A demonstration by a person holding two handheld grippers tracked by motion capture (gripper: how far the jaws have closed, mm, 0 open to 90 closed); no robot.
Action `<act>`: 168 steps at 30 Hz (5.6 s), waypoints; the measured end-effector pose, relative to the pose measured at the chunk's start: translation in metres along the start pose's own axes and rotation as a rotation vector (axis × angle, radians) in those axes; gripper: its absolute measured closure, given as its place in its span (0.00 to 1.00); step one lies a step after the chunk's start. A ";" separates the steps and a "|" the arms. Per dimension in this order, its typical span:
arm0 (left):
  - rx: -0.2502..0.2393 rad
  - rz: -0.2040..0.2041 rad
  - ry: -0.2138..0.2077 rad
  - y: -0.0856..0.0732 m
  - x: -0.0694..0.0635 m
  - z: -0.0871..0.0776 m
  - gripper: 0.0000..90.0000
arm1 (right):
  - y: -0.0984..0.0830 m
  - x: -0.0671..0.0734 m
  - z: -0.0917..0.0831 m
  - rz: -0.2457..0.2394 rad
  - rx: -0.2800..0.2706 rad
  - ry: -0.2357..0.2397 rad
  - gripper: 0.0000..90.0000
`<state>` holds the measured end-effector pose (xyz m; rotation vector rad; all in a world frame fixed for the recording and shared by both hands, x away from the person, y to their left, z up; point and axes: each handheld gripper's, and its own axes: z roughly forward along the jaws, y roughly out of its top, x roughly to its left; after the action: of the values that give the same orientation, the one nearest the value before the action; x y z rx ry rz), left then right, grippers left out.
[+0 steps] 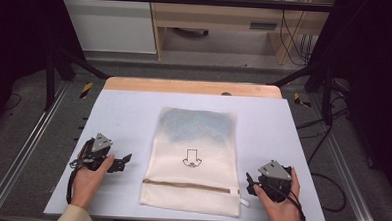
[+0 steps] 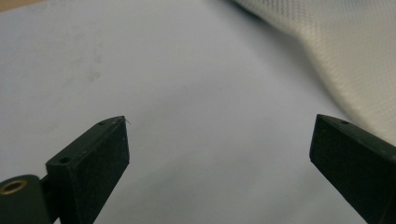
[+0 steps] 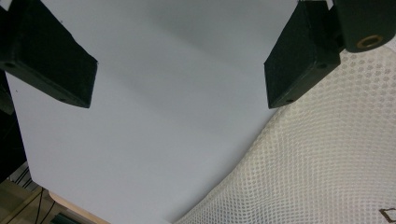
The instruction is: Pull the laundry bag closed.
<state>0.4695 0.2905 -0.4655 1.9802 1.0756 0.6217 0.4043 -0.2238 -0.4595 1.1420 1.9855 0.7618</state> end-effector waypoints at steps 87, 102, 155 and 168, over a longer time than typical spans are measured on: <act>0.042 0.038 0.080 -0.011 -0.007 -0.033 0.09 | 0.172 0.237 0.053 -0.532 0.223 0.772 0.81; 0.042 0.046 0.061 -0.011 -0.011 -0.035 0.09 | 0.170 0.250 0.071 -0.539 0.286 0.782 0.89; 0.105 0.089 -0.311 -0.007 -0.088 -0.020 0.22 | 0.169 0.214 0.052 -0.453 0.055 0.869 0.91; 0.115 0.061 -0.413 -0.007 -0.088 -0.010 0.41 | 0.171 0.209 0.050 -0.449 0.042 0.864 0.91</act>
<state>0.4133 0.2220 -0.4703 2.1248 0.8124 0.1676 0.4506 0.0438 -0.4168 0.3336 2.8263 1.0713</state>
